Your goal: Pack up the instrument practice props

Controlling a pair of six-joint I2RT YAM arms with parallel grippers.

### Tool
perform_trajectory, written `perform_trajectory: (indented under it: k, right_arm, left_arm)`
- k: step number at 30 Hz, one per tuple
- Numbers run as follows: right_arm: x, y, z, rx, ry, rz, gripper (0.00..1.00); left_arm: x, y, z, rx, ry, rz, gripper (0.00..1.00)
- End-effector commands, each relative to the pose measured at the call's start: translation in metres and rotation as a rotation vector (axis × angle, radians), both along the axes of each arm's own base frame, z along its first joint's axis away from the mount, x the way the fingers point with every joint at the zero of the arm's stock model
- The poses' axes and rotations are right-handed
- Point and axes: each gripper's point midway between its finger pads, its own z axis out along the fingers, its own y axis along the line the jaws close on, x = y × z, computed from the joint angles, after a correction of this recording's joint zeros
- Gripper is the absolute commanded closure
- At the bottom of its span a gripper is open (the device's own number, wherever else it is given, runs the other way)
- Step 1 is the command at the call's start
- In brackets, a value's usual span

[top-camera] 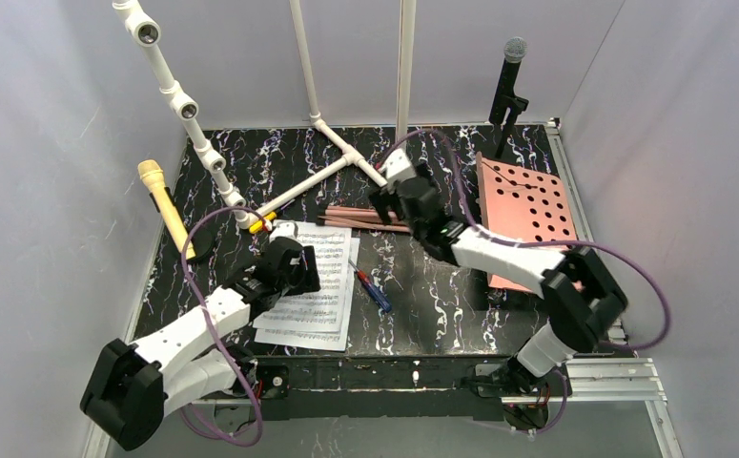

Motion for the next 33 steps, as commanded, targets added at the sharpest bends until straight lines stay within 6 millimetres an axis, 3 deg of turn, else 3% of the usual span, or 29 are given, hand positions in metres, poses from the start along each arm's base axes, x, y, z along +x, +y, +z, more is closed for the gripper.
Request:
perform_trajectory:
  k: [1,9,13,16,19,23,33]
  right_arm:
    - [0.015,-0.049,0.037,0.122,0.022,-0.081,0.01]
    - [0.071,-0.159,0.075,0.238,-0.003,-0.262,0.01]
    - [0.104,-0.204,0.079,0.316,0.002,-0.32,0.01]
    - [0.129,-0.237,0.084,0.402,-0.015,-0.36,0.01]
    - [0.149,-0.253,0.084,0.442,-0.041,-0.351,0.01]
    - [0.178,-0.274,0.075,0.466,-0.058,-0.338,0.01]
    - [0.237,-0.286,0.045,0.488,-0.114,-0.283,0.02]
  left_arm:
    - [0.021,0.003,0.047,0.038,-0.145,-0.035,0.33]
    - [0.056,0.013,0.145,0.14,-0.422,-0.097,0.13]
    - [0.065,0.03,0.175,0.237,-0.537,-0.101,0.09]
    - [0.066,0.042,0.172,0.287,-0.542,-0.07,0.09]
    - [0.065,0.046,0.162,0.313,-0.505,-0.078,0.08]
    - [0.066,0.054,0.169,0.353,-0.513,-0.056,0.07]
    - [0.066,0.059,0.165,0.391,-0.513,-0.054,0.06]
